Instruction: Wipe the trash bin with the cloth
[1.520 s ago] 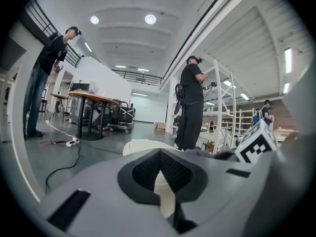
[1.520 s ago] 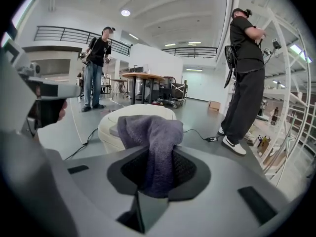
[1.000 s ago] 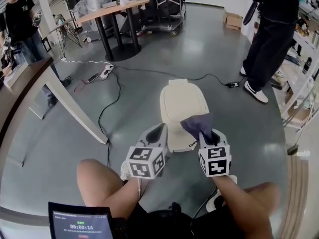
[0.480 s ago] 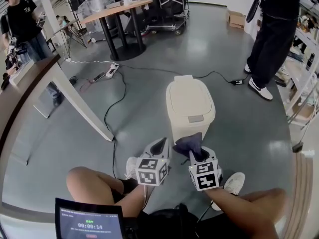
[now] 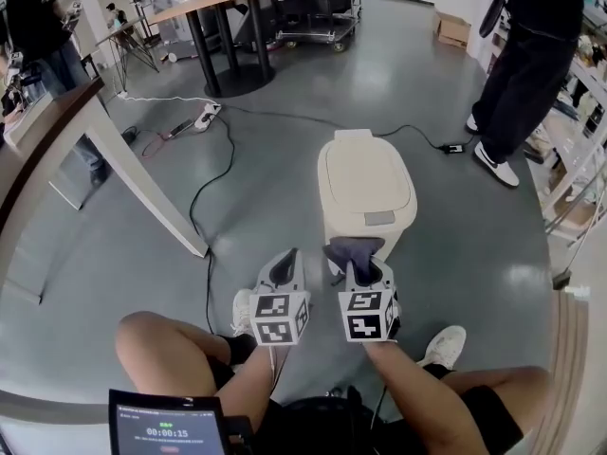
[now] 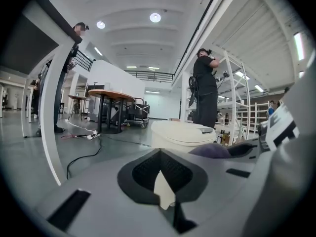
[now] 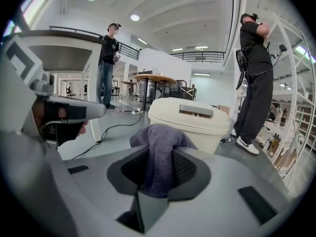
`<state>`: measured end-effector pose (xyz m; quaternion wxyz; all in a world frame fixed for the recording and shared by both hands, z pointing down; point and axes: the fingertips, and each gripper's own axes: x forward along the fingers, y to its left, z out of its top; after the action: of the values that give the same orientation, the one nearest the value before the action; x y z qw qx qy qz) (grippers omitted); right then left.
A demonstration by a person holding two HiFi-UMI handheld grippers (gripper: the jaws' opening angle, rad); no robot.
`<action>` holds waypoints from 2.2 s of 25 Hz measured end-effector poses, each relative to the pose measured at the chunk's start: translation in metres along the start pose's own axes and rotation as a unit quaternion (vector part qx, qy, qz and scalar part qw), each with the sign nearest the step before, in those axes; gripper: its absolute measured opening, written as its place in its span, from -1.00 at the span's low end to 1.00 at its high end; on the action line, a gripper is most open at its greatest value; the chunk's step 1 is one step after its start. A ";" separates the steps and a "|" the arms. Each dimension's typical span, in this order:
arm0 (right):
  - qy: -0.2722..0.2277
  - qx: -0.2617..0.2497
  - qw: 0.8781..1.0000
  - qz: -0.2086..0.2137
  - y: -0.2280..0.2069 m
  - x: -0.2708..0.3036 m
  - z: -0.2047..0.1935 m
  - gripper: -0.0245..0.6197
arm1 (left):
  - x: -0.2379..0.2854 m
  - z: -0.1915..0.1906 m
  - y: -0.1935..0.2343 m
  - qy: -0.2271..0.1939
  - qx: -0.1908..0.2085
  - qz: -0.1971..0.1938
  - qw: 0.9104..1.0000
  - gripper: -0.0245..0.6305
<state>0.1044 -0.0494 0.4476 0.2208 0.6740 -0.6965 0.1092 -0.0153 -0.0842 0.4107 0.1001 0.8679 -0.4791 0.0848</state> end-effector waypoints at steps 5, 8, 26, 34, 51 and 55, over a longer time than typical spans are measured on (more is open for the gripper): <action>-0.002 -0.011 1.000 -0.009 -0.010 0.008 0.003 -0.64 | 0.004 -0.017 -0.009 0.013 0.011 -0.020 1.000 -0.93; 0.004 0.000 1.000 -0.012 -0.023 0.012 -0.003 -0.63 | 0.008 -0.022 -0.021 0.017 0.014 -0.037 0.999 -0.93; 0.048 0.053 0.997 -0.022 -0.111 0.025 -0.042 -0.63 | 0.044 -0.037 -0.098 0.034 0.037 -0.102 0.994 -0.93; 0.047 0.021 0.998 -0.040 -0.135 0.035 -0.053 -0.63 | 0.061 -0.059 -0.114 0.045 0.040 -0.121 0.991 -0.93; 0.116 0.014 0.993 0.033 -0.042 0.049 -0.126 -0.63 | 0.052 -0.085 -0.080 0.059 0.034 -0.093 0.993 -0.93; 0.124 0.019 0.991 0.051 -0.005 0.064 -0.119 -0.63 | 0.048 -0.083 -0.041 0.057 0.023 -0.075 0.995 -0.93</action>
<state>0.1286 -0.0529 0.5802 0.2870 0.6229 -0.6948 0.2165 0.0406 -0.0803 0.4991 0.1128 0.8974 -0.4038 0.1374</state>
